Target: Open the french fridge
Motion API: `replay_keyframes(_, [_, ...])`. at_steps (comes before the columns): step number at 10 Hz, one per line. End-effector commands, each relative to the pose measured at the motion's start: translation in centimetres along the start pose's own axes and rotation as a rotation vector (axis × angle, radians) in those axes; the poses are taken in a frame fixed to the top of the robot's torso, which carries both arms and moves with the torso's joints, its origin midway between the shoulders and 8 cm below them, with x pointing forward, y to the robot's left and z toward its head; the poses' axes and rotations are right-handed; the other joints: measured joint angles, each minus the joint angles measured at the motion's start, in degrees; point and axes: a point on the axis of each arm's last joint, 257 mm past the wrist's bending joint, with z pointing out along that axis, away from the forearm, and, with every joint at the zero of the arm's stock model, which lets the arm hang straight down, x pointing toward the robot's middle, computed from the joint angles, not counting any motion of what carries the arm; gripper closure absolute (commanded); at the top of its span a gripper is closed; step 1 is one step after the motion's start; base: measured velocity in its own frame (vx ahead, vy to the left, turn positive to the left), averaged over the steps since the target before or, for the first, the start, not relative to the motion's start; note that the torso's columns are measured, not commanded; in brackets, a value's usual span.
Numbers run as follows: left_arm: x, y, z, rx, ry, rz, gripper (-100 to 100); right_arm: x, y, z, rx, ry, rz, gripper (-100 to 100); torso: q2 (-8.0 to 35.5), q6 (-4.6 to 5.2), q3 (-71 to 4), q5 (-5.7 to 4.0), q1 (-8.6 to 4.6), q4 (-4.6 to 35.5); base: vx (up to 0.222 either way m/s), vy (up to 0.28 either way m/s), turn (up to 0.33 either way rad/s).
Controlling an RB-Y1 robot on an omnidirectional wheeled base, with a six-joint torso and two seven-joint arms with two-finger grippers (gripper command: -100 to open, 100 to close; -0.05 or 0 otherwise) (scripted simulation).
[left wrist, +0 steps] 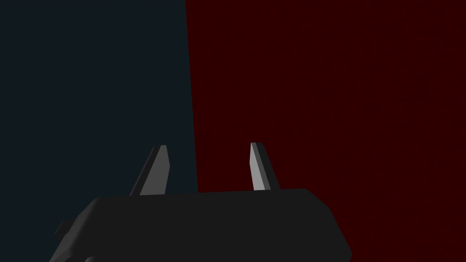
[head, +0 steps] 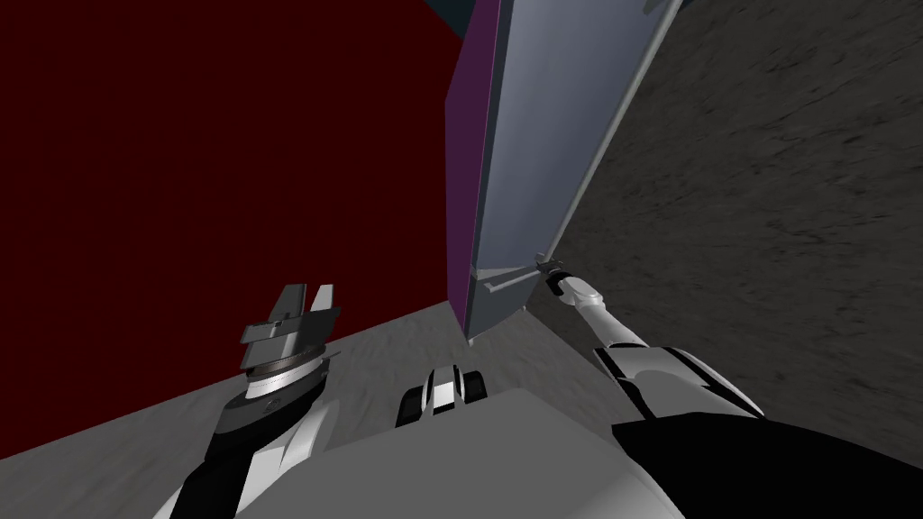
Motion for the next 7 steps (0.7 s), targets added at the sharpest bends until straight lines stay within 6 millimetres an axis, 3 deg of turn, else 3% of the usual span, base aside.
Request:
replay_keyframes(1, [0.0,0.0,0.0,0.0,0.0,0.0,0,1.5,-2.5,-0.3,0.053,0.038,-0.008,100,-0.04,-0.18,-0.04,0.05,-0.16,0.05,-0.064,0.195,-0.101])
replay_keyframes(2, [0.0,0.0,0.0,0.0,0.0,0.0,0,2.1,-3.6,-0.4,0.074,0.053,-0.011,100,0.04,0.18,0.02,0.0,0.02,0.03,-0.078,0.26,-0.132])
replay_keyframes(4, [0.0,0.0,0.0,0.0,0.0,0.0,0,2.2,-3.3,-0.5,0.074,0.055,-0.009,100,0.08,0.09,0.06,0.02,-0.12,0.08,-0.038,0.132,-0.068])
replay_keyframes(5, [0.0,0.0,0.0,0.0,0.0,0.0,0,4.0,-5.3,-1.0,0.117,0.094,-0.017,100,-0.08,-0.04,-0.07,0.06,-0.39,0.1,-0.009,0.176,-0.099])
replay_keyframes(7, [0.0,0.0,0.0,0.0,0.0,0.0,0,5.3,-7.3,-1.4,0.163,0.125,-0.024,100,-0.09,0.43,-0.03,-0.01,0.15,-0.04,0.047,0.301,-0.143])
